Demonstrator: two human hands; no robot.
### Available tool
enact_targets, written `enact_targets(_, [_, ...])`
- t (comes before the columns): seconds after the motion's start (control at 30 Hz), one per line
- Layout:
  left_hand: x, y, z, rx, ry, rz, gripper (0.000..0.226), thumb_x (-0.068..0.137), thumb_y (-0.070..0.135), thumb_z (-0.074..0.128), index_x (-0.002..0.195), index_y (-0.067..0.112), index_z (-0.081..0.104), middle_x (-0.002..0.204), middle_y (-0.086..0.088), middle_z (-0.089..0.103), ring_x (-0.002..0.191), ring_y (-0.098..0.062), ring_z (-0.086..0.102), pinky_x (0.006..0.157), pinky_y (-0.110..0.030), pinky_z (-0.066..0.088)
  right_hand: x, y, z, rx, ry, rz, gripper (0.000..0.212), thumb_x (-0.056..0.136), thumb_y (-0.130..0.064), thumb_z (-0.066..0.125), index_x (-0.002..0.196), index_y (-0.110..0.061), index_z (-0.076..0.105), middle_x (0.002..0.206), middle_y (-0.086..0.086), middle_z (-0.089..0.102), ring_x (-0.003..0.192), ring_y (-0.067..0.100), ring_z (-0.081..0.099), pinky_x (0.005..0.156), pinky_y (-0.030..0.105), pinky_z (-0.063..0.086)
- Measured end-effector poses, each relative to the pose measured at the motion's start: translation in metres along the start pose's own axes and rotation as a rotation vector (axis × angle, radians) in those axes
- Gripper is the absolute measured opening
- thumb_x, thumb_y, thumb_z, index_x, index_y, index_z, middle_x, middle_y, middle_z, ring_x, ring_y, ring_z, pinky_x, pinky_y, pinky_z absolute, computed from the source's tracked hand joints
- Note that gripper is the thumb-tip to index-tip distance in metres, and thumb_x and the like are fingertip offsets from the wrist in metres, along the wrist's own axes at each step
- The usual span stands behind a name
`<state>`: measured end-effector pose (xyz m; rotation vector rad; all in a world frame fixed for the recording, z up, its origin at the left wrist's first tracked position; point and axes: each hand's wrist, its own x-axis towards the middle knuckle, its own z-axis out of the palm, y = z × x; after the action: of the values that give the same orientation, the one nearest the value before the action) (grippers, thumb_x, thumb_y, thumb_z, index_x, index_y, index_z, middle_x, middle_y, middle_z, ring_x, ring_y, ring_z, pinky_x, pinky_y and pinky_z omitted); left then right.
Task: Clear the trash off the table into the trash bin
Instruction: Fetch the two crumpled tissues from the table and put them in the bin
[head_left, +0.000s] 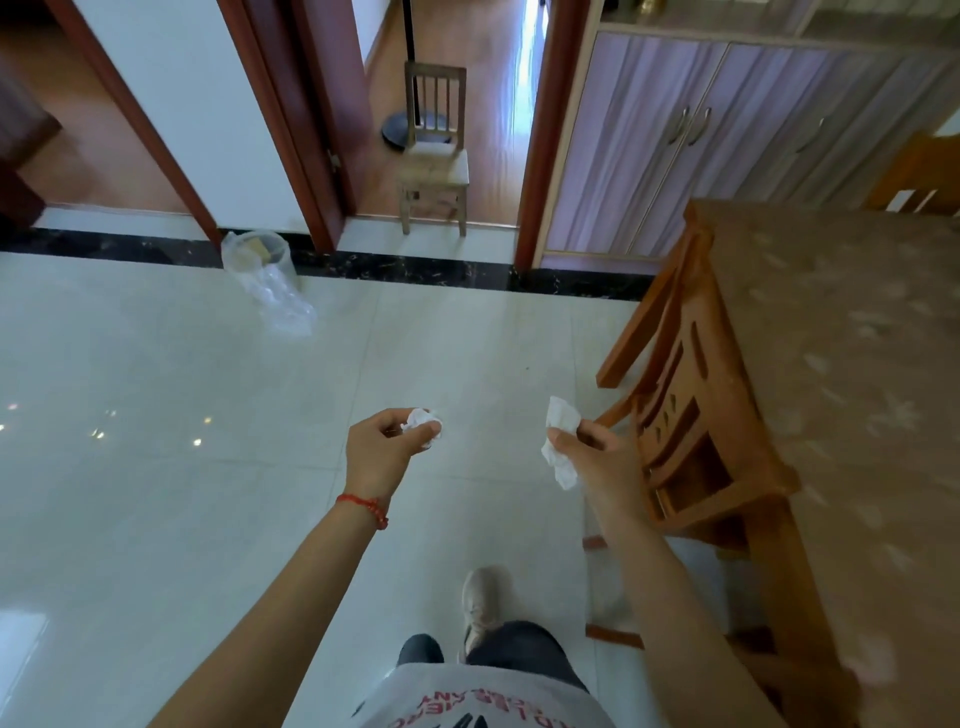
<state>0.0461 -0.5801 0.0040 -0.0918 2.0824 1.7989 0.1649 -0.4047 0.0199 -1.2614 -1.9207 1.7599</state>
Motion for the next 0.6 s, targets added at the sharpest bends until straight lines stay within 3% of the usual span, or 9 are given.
enact_targets(0.07, [0.024,0.017,0.013,-0.007,0.0,0.013,0.009,0.072,0.003,0.072,0.079,0.009,0.07,0.087,-0.016,0.066,0.079,-0.022,0.059,0.075,-0.03,0.057,0.029,-0.018,-0.002,-0.006,-0.002,-0.003,0.035,0.076,-0.012,0.07,0.089,0.017,0.057,0.07,0.029,0.046,0.066,0.02,0.047,0.051,0.017,0.037])
enact_targets(0.17, [0.059,0.036,0.031,-0.017,-0.002,0.019,0.009,0.072,0.003,0.072,0.079,0.009,0.071,0.086,-0.014,0.066,0.079,-0.022,0.058,0.074,-0.029,0.057,0.066,-0.04,-0.002,-0.006,0.004,-0.01,0.034,0.076,-0.013,0.07,0.09,0.016,0.058,0.069,0.025,0.045,0.066,0.02,0.047,0.05,0.016,0.036])
enact_targets(0.3, [0.107,0.055,0.054,-0.02,-0.012,0.018,0.011,0.072,0.003,0.073,0.075,0.014,0.07,0.083,-0.01,0.067,0.079,-0.022,0.059,0.072,-0.025,0.057,0.112,-0.061,0.006,0.003,0.032,0.005,0.031,0.077,-0.012,0.07,0.088,0.015,0.059,0.093,0.036,0.059,0.071,0.024,0.051,0.061,0.028,0.041])
enact_targets(0.47, [0.185,0.079,0.08,-0.011,-0.03,0.029,0.01,0.072,0.003,0.073,0.077,0.011,0.069,0.08,-0.003,0.067,0.077,-0.021,0.058,0.061,-0.015,0.056,0.184,-0.091,0.026,-0.011,0.077,-0.007,0.03,0.078,-0.009,0.069,0.092,0.016,0.059,0.1,0.037,0.059,0.086,0.047,0.059,0.063,0.031,0.045])
enact_targets(0.53, [0.222,0.09,0.089,-0.006,-0.036,0.034,0.01,0.072,0.004,0.073,0.076,0.012,0.069,0.08,-0.001,0.067,0.077,-0.02,0.058,0.06,-0.013,0.055,0.217,-0.107,0.035,-0.025,0.084,-0.004,0.028,0.08,-0.01,0.067,0.093,0.014,0.061,0.095,0.034,0.061,0.088,0.042,0.059,0.068,0.036,0.052])
enact_targets(0.6, [0.258,0.104,0.099,-0.002,-0.057,0.035,0.009,0.073,0.004,0.072,0.078,0.011,0.069,0.081,0.001,0.068,0.076,-0.018,0.059,0.059,-0.013,0.055,0.249,-0.123,0.045,-0.019,0.085,0.005,0.023,0.08,-0.011,0.067,0.085,0.011,0.062,0.074,0.02,0.061,0.068,0.025,0.058,0.061,0.02,0.051])
